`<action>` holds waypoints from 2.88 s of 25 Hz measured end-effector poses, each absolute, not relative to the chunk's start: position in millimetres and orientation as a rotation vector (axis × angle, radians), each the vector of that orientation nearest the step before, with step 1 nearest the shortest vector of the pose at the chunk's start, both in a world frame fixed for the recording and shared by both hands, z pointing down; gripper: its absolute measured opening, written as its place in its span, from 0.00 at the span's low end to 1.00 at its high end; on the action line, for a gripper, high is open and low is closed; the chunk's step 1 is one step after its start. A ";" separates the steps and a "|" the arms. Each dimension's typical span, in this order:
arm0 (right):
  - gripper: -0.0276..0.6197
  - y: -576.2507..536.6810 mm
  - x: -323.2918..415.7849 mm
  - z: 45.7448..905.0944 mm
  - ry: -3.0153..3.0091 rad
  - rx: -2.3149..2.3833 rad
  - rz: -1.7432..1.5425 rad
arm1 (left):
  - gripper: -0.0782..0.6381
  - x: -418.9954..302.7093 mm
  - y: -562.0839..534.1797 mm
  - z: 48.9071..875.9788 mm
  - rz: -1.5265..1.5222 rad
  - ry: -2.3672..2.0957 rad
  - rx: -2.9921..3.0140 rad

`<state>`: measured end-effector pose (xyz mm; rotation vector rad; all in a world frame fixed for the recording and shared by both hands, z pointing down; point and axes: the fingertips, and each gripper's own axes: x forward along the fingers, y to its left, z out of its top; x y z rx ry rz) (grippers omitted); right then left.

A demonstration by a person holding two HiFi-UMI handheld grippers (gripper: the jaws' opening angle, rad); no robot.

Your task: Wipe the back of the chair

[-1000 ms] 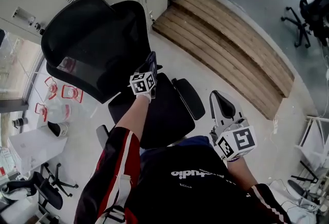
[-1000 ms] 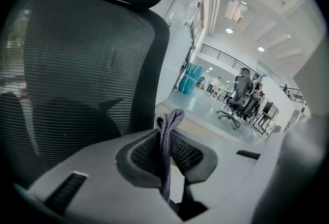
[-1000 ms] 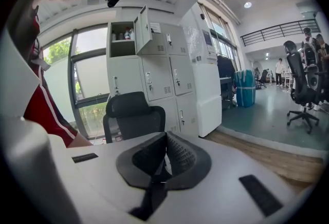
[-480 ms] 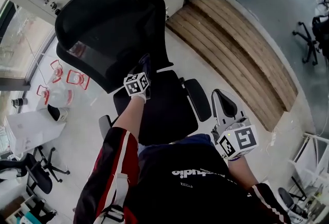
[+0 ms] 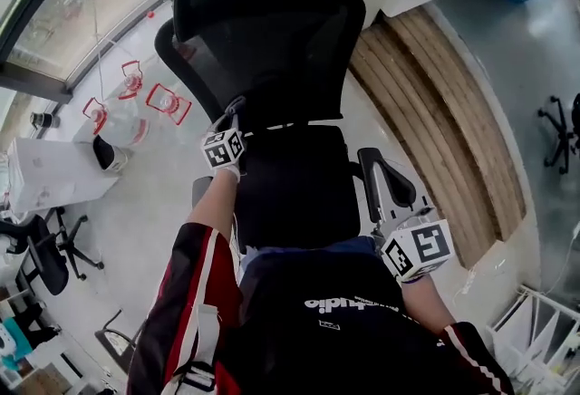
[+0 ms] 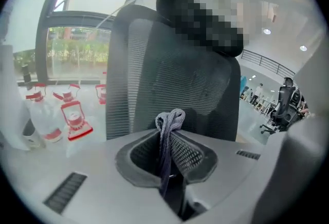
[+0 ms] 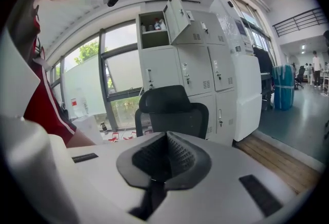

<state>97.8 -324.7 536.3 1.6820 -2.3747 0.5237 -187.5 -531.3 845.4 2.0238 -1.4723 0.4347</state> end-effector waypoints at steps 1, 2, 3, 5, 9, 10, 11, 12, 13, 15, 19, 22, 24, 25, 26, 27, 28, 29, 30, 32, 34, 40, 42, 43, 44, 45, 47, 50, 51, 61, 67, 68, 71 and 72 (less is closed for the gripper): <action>0.06 -325.6 89.9 536.1 -2.387 1.661 0.516 | 0.19 -203.2 -529.5 845.4 0.442 -1.495 2.013; 0.06 -325.8 82.4 536.1 -2.400 1.640 0.506 | 0.19 -218.2 -526.8 845.5 0.446 -1.517 1.999; 0.06 -325.4 75.4 536.1 -2.410 1.621 0.499 | 0.19 -232.3 -523.4 845.4 0.446 -1.537 1.984; 0.06 -324.9 63.1 535.4 -2.420 1.597 0.494 | 0.19 -256.3 -516.9 845.0 0.444 -1.569 1.958; 0.06 -324.6 44.9 530.7 -2.439 1.569 0.483 | 0.19 -288.3 -504.2 841.5 0.435 -1.615 1.917; 0.06 -324.3 41.1 528.6 -2.448 1.560 0.474 | 0.19 -292.7 -501.4 838.5 0.425 -1.621 1.912; 0.06 -324.2 37.4 526.0 -2.456 1.553 0.467 | 0.19 -295.6 -499.3 833.9 0.412 -1.625 1.911; 0.06 -324.2 33.9 523.0 -2.464 1.548 0.460 | 0.19 -297.1 -497.6 828.1 0.394 -1.626 1.914; 0.06 -323.9 30.4 520.2 -2.472 1.544 0.454 | 0.19 -297.0 -496.0 821.5 0.368 -1.622 1.920; 0.06 -322.6 24.4 515.5 -2.484 1.542 0.453 | 0.19 -293.4 -492.1 805.3 0.304 -1.605 1.941; 0.06 -320.0 18.0 507.0 -2.514 1.538 0.461 | 0.19 -274.5 -477.0 758.5 0.191 -1.552 2.025; 0.06 -321.3 21.2 498.6 -2.540 1.534 0.457 | 0.19 -247.6 -456.1 710.6 0.142 -1.503 2.128; 0.06 -326.2 25.9 492.0 -2.561 1.530 0.459 | 0.19 -226.7 -440.6 676.9 0.120 -1.472 2.195; 0.06 -329.5 28.9 488.5 -2.573 1.527 0.461 | 0.19 -216.4 -433.0 660.8 0.109 -1.460 2.222; 0.06 -333.0 32.3 485.0 -2.585 1.523 0.464 | 0.19 -206.2 -425.6 645.7 0.099 -1.452 2.244; 0.06 -336.2 36.0 481.8 -2.596 1.516 0.466 | 0.19 -195.9 -418.5 631.7 0.092 -1.446 2.263; 0.06 -339.1 39.7 479.0 -2.606 1.507 0.468 | 0.19 -185.9 -411.6 618.8 0.087 -1.442 2.279; 0.06 -341.4 43.5 476.4 -2.616 1.497 0.470 | 0.19 -176.2 -405.2 606.9 0.084 -1.440 2.294; 0.06 -343.2 47.6 473.9 -2.626 1.488 0.469 | 0.19 -166.8 -399.4 595.9 0.083 -1.439 2.308; 0.06 -345.4 56.9 470.0 -2.644 1.479 0.461 | 0.19 -147.8 -389.3 576.9 0.081 -1.432 2.339; 0.06 -344.7 64.5 468.4 -2.658 1.476 0.450 | 0.19 -129.6 -377.7 561.6 0.075 -1.415 2.373; 0.06 -306.3 53.1 463.4 -2.716 1.433 0.446 | 0.19 -125.4 -318.2 522.6 0.041 -1.434 2.420; 0.06 -284.3 44.2 457.1 -2.732 1.408 0.411 | 0.19 -135.9 -289.2 513.3 0.041 -1.462 2.428; 0.06 -270.4 39.8 453.8 -2.738 1.400 0.392 | 0.19 -142.6 -271.5 509.6 0.042 -1.478 2.431; 0.06 -254.0 35.6 450.6 -2.742 1.396 0.375 | 0.19 -150.2 -251.5 506.3 0.044 -1.497 2.432; 0.06 -235.3 31.7 447.8 -2.744 1.394 0.360 | 0.19 -158.2 -229.4 503.2 0.044 -1.516 2.433; 0.06 -192.3 24.3 443.3 -2.743 1.397 0.341 | 0.19 -175.0 -181.0 496.1 0.033 -1.554 2.428; 0.06 -123.2 12.3 437.0 -2.731 1.403 0.327 | 0.19 -201.5 -107.2 482.4 -0.007 -1.598 2.412; 0.06 -101.5 8.8 434.4 -2.725 1.405 0.320 | 0.19 -209.4 -84.0 477.4 -0.020 -1.610 2.407; 0.06 63.3 0.2 395.2 -2.700 1.399 0.258 | 0.19 -225.6 90.3 428.0 -0.083 -1.603 2.425; 0.06 130.3 -2.7 371.4 -2.731 1.433 0.230 | 0.19 -198.3 155.7 410.0 -0.106 -1.525 2.477; 0.06 143.0 0.2 371.1 -2.727 1.439 0.225 | 0.19 -192.1 166.5 407.3 -0.121 -1.510 2.482; 0.06 181.0 16.5 377.9 -2.707 1.458 0.242 | 0.19 -171.6 196.7 402.2 -0.160 -1.483 2.493; 0.06 194.5 23.8 381.6 -2.699 1.464 0.256 | 0.19 -163.9 205.8 401.8 -0.166 -1.478 2.497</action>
